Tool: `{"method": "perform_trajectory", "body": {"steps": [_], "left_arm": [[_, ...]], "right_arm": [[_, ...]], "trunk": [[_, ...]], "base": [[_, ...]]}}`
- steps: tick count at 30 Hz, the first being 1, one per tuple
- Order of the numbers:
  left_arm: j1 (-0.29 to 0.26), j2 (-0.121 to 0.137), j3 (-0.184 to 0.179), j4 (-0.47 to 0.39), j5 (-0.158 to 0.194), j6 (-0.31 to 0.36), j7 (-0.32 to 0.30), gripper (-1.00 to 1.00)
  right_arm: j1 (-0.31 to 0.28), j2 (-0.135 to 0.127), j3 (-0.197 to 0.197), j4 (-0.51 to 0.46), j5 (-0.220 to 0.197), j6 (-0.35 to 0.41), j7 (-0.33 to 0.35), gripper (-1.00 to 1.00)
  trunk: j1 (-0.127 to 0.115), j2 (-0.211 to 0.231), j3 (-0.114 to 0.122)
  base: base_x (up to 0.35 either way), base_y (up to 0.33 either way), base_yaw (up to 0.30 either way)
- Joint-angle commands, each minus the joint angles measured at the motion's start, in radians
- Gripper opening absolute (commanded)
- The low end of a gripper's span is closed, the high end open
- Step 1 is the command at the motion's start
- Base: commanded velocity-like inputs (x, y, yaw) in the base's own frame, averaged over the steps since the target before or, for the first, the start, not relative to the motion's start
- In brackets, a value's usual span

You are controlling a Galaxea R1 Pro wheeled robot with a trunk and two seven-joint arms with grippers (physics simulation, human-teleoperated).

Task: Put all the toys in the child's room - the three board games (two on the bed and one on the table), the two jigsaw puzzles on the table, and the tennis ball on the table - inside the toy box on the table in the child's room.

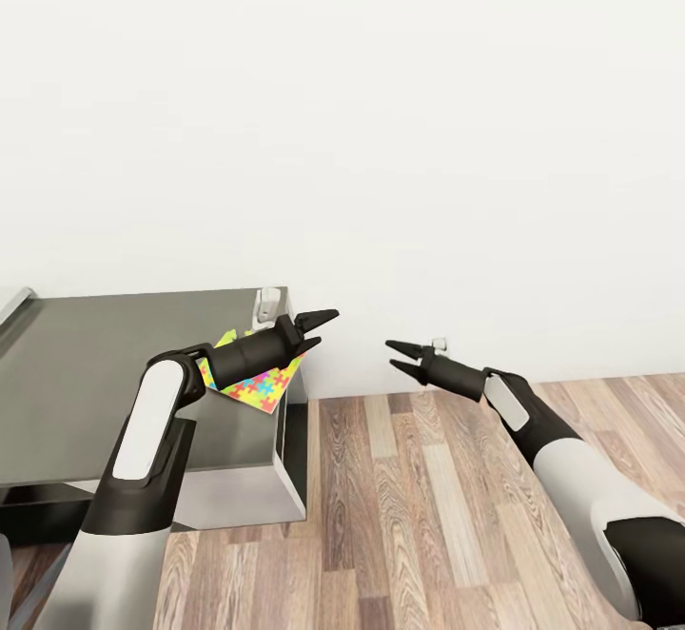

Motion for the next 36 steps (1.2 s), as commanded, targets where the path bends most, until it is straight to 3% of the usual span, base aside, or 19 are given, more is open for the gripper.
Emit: {"method": "perform_trajectory", "body": {"steps": [1, 17, 36], "left_arm": [[-0.001, 0.0, 0.001, -0.001, 0.01, 0.003, 0.01, 1.0], [-0.001, 0.001, 0.0, -0.001, 0.01, 0.005, 0.008, 1.0], [-0.001, 0.004, 0.002, -0.001, 0.01, 0.014, 0.006, 1.0]], "right_arm": [[-0.002, -0.002, 0.004, 0.0, -0.009, 0.006, -0.003, 1.0], [-0.007, -0.002, 0.001, 0.002, -0.01, 0.005, -0.012, 1.0], [-0.008, -0.002, 0.0, 0.001, -0.011, 0.004, -0.012, 1.0]], "trunk": [[0.0, 0.0, -0.001], [0.0, 0.0, -0.001], [0.0, 0.0, -0.001]], "base": [[0.0, 0.0, 0.0], [0.0, 0.0, 0.011], [0.0, 0.0, 0.205]]}}
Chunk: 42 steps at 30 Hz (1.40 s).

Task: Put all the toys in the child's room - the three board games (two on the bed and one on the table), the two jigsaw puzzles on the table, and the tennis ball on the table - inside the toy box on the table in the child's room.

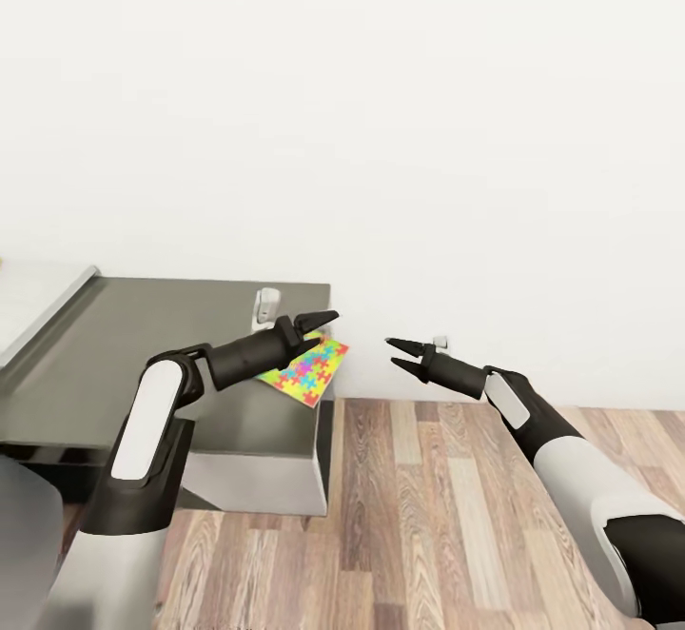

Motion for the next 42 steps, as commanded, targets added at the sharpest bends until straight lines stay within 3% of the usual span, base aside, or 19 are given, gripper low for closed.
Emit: {"method": "perform_trajectory", "body": {"steps": [1, 15, 42], "left_arm": [[-0.001, 0.0, 0.0, 0.0, 0.011, 0.004, 0.01, 1.0], [-0.001, 0.0, 0.001, 0.0, 0.01, 0.006, 0.009, 1.0], [-0.001, 0.0, 0.001, 0.0, 0.01, 0.006, 0.008, 1.0]], "right_arm": [[0.0, -0.001, 0.005, -0.001, -0.009, 0.006, 0.0, 1.0], [0.0, -0.002, 0.003, -0.001, -0.009, 0.006, 0.004, 1.0], [0.0, -0.007, 0.001, -0.006, -0.01, 0.006, 0.009, 1.0]], "trunk": [[0.0, 0.0, -0.001], [0.0, 0.0, -0.001], [0.0, 0.0, -0.001]], "base": [[0.0, 0.0, 0.251], [0.0, 0.0, 0.205], [0.0, 0.0, 0.026]]}}
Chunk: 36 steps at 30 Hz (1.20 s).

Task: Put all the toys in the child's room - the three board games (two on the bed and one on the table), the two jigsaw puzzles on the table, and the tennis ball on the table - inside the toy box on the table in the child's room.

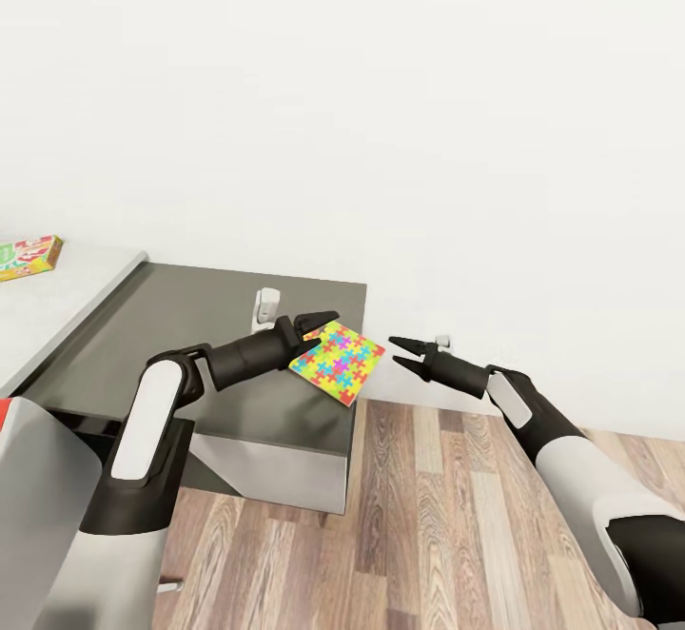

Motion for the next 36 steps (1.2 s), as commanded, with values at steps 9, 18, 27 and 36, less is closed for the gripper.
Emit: {"method": "perform_trajectory", "body": {"steps": [9, 18, 27, 36], "left_arm": [[-0.001, -0.001, 0.001, -0.001, 0.01, 0.003, 0.01, 1.0], [-0.001, 0.0, 0.001, -0.001, 0.01, 0.003, 0.01, 1.0], [-0.001, 0.0, 0.001, -0.001, 0.01, 0.003, 0.01, 1.0], [-0.001, 0.0, 0.0, -0.001, 0.01, 0.003, 0.01, 1.0]], "right_arm": [[-0.001, -0.001, 0.004, 0.001, -0.01, 0.006, 0.0, 1.0], [-0.001, -0.002, 0.003, 0.002, -0.011, 0.007, -0.001, 1.0], [0.0, -0.003, -0.001, 0.004, -0.012, 0.007, -0.002, 1.0], [0.001, -0.004, -0.002, 0.004, -0.012, 0.007, 0.0, 1.0]], "trunk": [[0.0, 0.0, -0.001], [0.0, 0.0, 0.0], [0.0, 0.0, 0.001], [0.0, 0.0, 0.002]], "base": [[0.0, 0.0, 0.001], [0.0, 0.0, 0.04], [0.0, 0.0, 0.122], [0.0, 0.0, 0.04]]}}
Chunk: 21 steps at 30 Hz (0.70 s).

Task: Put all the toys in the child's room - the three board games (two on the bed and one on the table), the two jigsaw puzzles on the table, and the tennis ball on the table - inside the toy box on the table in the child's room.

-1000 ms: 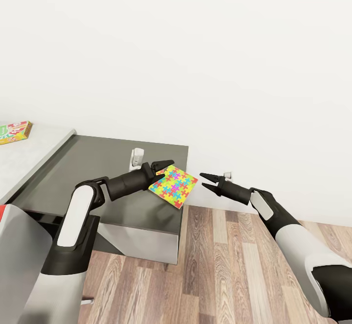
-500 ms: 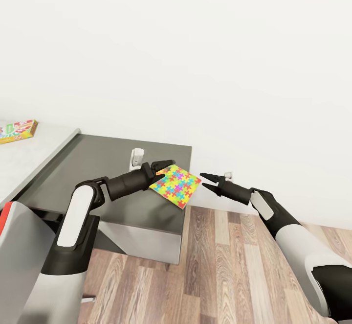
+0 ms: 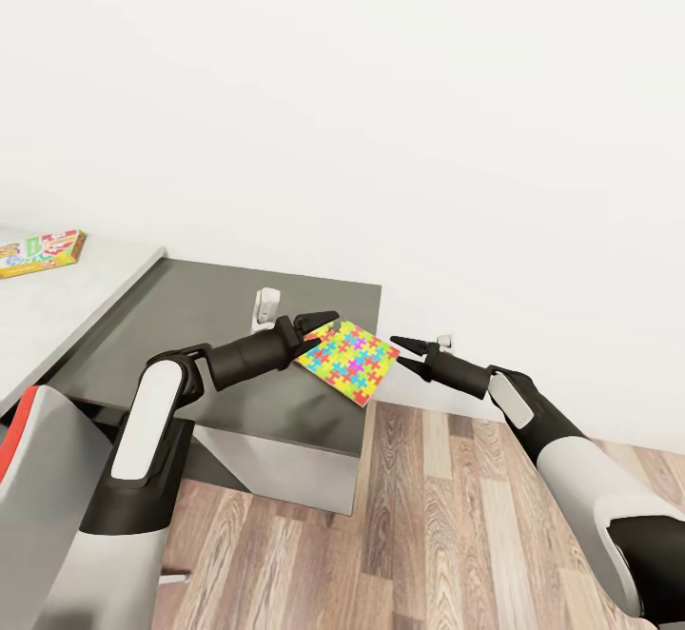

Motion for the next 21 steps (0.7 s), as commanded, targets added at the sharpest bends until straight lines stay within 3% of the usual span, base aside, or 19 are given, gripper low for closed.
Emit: {"method": "perform_trajectory", "body": {"steps": [1, 21], "left_arm": [[-0.001, -0.001, 0.001, -0.001, 0.01, 0.003, 0.01, 1.0], [-0.001, -0.001, 0.001, -0.001, 0.011, 0.003, 0.01, 1.0]], "right_arm": [[-0.001, -0.001, 0.005, 0.0, -0.009, 0.006, 0.0, 1.0], [-0.001, -0.001, 0.005, 0.0, -0.009, 0.007, 0.002, 1.0]], "trunk": [[0.0, 0.0, -0.001], [0.0, 0.0, -0.001]], "base": [[0.0, 0.0, 0.015], [0.0, 0.0, 0.005]]}}
